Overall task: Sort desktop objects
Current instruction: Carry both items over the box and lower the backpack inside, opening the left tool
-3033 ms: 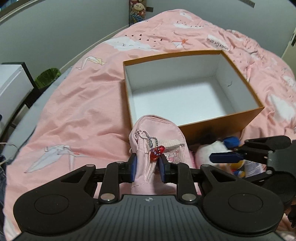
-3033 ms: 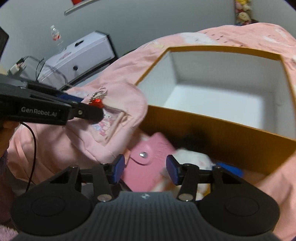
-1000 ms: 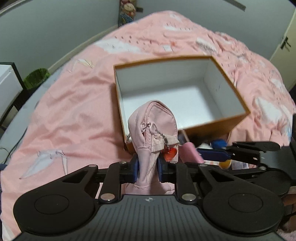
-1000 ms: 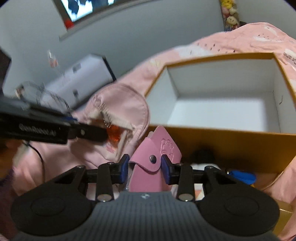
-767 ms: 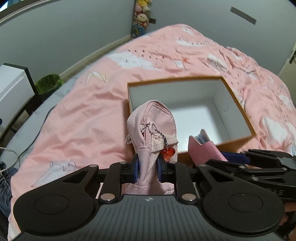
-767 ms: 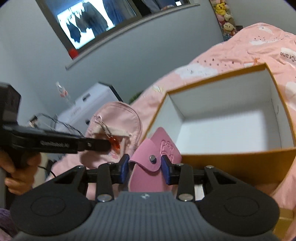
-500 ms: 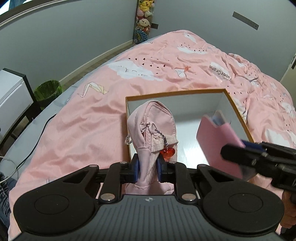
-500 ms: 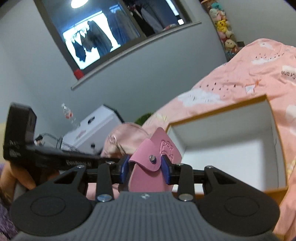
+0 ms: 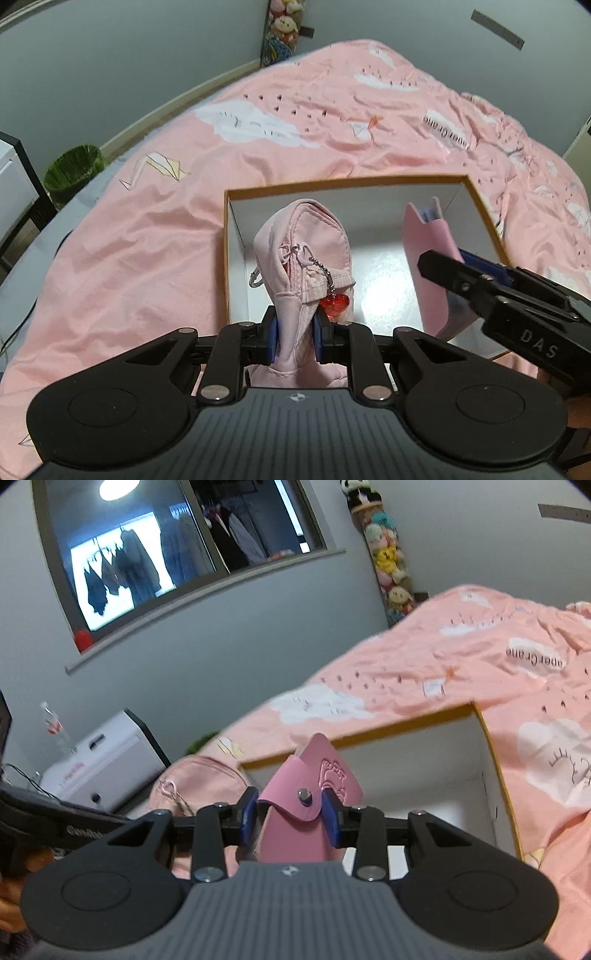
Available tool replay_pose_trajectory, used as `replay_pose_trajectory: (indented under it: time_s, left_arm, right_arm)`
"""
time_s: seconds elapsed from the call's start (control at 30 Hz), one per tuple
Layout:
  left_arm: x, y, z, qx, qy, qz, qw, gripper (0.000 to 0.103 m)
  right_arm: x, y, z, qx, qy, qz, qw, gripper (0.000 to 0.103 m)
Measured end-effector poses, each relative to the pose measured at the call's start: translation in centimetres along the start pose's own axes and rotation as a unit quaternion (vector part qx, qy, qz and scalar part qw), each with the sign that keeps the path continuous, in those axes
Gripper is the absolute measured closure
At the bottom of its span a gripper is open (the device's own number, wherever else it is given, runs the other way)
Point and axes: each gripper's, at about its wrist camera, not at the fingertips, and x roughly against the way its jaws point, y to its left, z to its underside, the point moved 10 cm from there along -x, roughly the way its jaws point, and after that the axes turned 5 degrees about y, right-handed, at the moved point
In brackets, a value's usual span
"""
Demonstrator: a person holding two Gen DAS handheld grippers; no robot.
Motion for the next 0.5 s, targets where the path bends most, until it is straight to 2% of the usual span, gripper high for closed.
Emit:
replay_pose_trajectory:
  time_s: [0.23,0.5]
  left_arm:
    - [-3.0,-0.3,1.1,-0.017,0.037,-0.012,0.9991,0.082]
    - [-5.6,0.1,2.5,-0.029,0.074,-0.022,0.9966,0.082]
  right_arm:
    - [-3.0,-1.2,2.5,-0.032,0.048,-0.014,0.998,0.064]
    - [-4.6,-1.3,4.1,-0.046,0.076,-0.028,0.996,0.064]
